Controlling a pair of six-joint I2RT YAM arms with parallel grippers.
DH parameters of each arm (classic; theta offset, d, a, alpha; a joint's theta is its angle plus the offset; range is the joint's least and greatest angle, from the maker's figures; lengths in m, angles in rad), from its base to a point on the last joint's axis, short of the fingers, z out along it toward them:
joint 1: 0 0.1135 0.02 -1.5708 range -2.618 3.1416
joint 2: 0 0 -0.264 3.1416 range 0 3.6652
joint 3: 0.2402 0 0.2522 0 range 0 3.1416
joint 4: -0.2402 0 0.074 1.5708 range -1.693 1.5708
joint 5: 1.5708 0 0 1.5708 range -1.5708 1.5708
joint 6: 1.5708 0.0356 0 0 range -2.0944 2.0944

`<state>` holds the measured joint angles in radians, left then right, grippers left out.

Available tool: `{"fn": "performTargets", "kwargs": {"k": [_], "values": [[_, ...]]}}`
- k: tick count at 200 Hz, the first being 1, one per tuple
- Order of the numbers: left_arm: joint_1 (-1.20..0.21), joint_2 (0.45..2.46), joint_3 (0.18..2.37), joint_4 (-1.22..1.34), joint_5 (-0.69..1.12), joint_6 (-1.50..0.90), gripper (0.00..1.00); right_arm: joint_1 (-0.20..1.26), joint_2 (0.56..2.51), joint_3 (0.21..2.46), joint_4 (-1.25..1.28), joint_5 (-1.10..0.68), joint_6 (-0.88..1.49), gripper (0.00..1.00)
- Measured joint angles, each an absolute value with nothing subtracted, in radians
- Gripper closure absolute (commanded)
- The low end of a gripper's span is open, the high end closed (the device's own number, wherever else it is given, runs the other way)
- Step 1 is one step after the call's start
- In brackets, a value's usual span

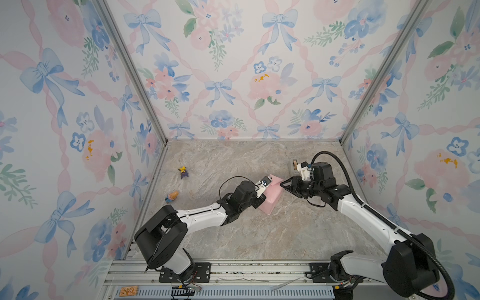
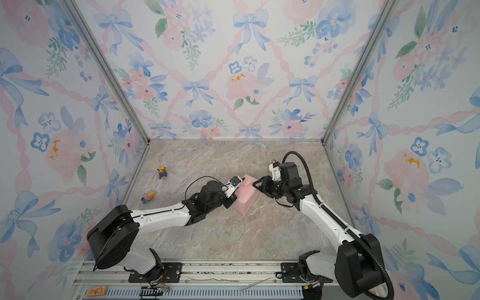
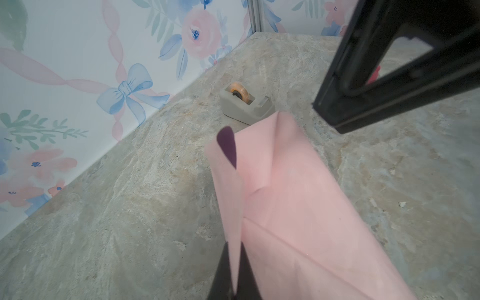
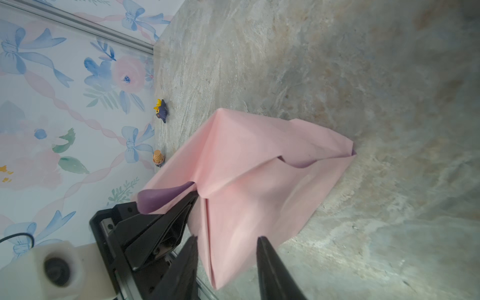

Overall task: Wrap a gift box in wrapping paper
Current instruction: Fold the wrapping paper for the gift box.

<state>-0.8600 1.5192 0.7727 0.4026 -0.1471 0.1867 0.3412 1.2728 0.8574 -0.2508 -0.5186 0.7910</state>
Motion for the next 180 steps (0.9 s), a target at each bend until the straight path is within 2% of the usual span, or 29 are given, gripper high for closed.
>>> {"fn": "performTargets", "kwargs": {"k": [46, 67, 97, 121, 149, 180], "values": [[-0.878, 1.519, 0.778, 0.387, -0.176, 0.244, 0.85, 0.342, 1.394, 0.867, -0.200, -0.535, 0.805, 0.79], [-0.878, 1.519, 0.785, 0.378, -0.176, 0.260, 0.85, 0.342, 1.410, 0.871, -0.173, -0.542, 0.802, 0.81], [-0.888, 1.520, 0.802, 0.358, -0.175, 0.286, 0.91, 0.342, 1.423, 0.871, -0.143, -0.548, 0.801, 0.81], [-0.896, 1.522, 0.814, 0.341, -0.168, 0.315, 0.93, 0.342, 1.430, 0.871, -0.128, -0.555, 0.802, 0.68], [-0.905, 1.548, 0.846, 0.307, -0.168, 0.348, 0.93, 0.338, 1.432, 0.869, -0.091, -0.586, 0.825, 0.47], [-0.905, 1.563, 0.868, 0.284, -0.173, 0.368, 0.93, 0.315, 1.409, 0.851, -0.036, -0.637, 0.883, 0.34]]}}
